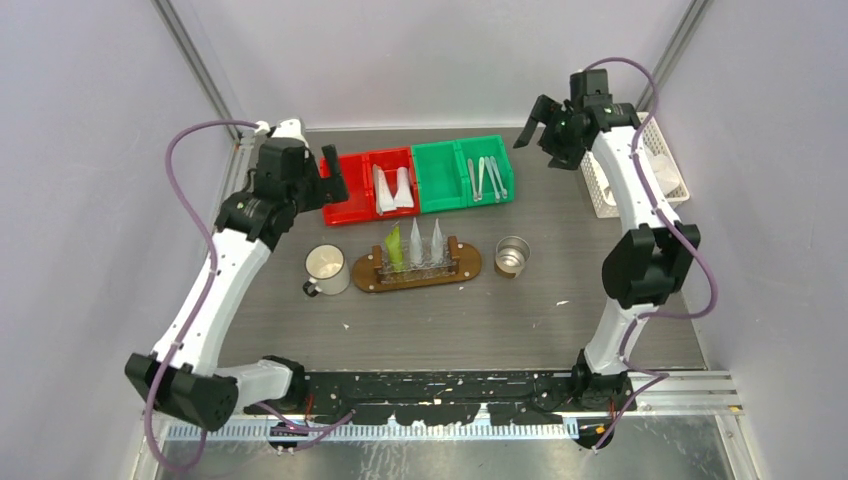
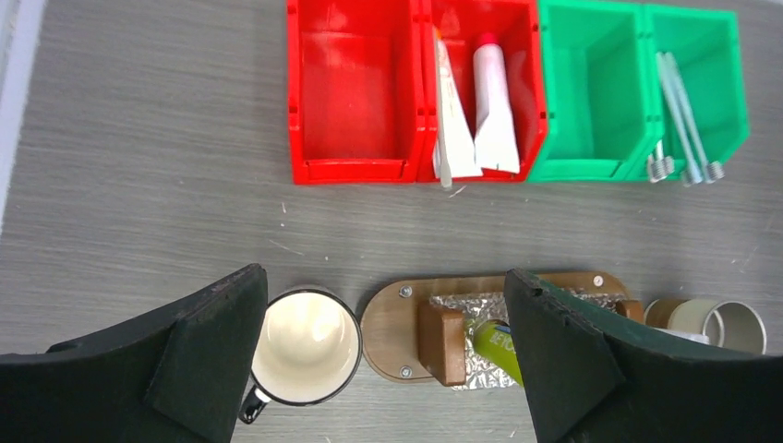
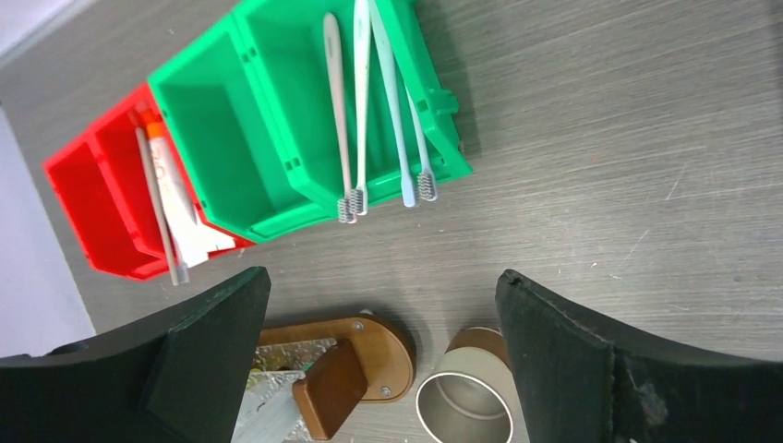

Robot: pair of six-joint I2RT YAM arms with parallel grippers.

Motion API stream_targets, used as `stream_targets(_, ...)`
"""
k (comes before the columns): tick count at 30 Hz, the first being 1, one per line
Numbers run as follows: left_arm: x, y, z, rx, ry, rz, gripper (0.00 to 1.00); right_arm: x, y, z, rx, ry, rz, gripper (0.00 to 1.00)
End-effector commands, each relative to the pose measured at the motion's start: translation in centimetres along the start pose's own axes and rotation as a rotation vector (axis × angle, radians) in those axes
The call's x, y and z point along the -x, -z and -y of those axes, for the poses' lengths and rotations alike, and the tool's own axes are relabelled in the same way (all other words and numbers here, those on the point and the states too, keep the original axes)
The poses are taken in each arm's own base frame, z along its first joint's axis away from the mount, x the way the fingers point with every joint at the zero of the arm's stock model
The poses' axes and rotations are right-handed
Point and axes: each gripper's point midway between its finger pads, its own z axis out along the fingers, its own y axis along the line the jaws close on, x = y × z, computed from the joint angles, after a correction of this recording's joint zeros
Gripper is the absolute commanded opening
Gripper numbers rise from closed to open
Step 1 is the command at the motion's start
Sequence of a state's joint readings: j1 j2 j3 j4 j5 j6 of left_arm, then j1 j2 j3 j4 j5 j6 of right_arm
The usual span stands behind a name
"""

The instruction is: Prepare toiletry sets of a toothbrush and toothpaste on the tray

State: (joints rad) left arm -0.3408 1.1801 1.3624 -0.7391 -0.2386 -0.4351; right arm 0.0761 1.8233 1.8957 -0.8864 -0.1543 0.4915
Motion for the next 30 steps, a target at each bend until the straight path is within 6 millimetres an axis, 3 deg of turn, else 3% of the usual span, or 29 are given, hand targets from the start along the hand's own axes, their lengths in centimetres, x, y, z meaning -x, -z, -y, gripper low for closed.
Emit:
stream_targets(1,-0.6,-2.1,1.0,-0.056,-0.012,-0.063,1.0,0.7,-0.4,-1.7,0.046,0.046,-0.035,0.93)
stream_targets(2,-1.0,-3.1,0.4,-0.023,-0.013,-0.077,1.0,1.0,-1.7,-2.0,0.053,0.047,-0.054,0.8)
stream_targets(3,-1.3,-3.9,-0.2,0.009,-0.011,-0.088,1.0,0.7,-2.6,-2.3,0.052,0.054,-0.084,0.72)
stream_targets(5,-2.0,-5.1,-0.9,0.04,0.003,-0.12,1.0,0.1,-4.1,-3.0,0.042,0.092,-0.125,0.7)
stream_targets(8,-3.2,-6.5,-0.4,0.006,0.008,-0.159,1.0,-1.6,-6.6,-4.0,0.02,0.137,-0.176,0.67)
stream_targets(12,-3.9,-7.0,-0.1,-0.014,0.025,-0.173,1.0,-4.0,-9.4,-4.7,0.012,0.136,-0.239,0.63)
stream_targets(15,-3.9,-6.7,-0.2,-0.015,0.029,-0.163,1.0,-5.9,-10.6,-5.0,-0.014,0.153,-0.254,0.62)
stream_targets(19,-3.8,-6.4,-0.3,-0.018,0.032,-0.149,1.0,-7.1,-11.8,-4.6,-0.03,0.119,-0.26,0.53)
stream_targets(30,-4.6,-6.4,-0.8,-0.011,0.03,-0.159,1.0,-7.1,-14.4,-3.7,-0.075,0.09,-0.239,0.48)
